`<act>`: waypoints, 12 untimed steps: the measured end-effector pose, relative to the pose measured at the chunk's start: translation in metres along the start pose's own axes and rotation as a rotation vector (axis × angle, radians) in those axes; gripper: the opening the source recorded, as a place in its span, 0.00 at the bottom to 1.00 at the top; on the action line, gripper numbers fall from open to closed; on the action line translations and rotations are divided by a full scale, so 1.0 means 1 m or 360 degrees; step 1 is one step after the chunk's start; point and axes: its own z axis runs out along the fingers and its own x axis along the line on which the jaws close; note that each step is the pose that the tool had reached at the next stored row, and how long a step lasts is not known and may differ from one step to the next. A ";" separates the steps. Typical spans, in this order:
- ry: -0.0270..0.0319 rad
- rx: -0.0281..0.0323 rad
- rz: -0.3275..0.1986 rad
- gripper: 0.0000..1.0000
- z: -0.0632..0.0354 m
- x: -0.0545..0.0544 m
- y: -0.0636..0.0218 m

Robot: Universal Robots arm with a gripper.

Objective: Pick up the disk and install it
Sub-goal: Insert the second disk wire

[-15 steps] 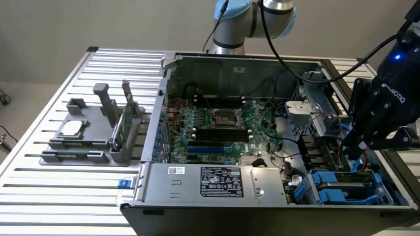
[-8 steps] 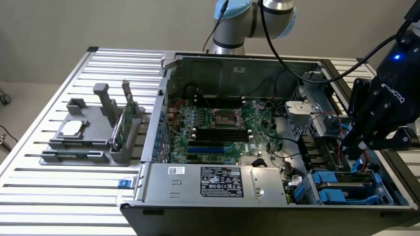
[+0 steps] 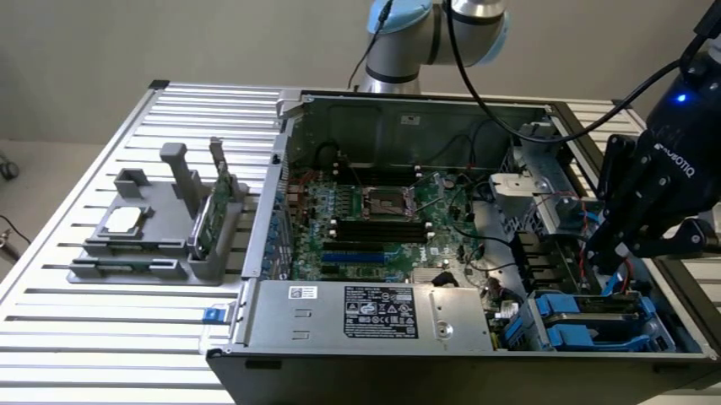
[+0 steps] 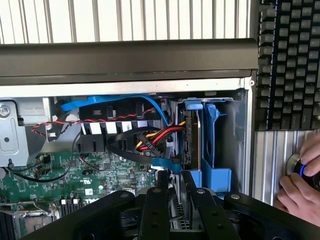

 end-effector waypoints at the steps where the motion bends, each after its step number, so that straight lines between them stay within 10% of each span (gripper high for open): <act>1: 0.00006 0.00000 0.0000 0.25 0.0004 0.000 0.0000; 12: 0.00098 0.00005 0.0000 0.23 0.0124 -0.001 0.0013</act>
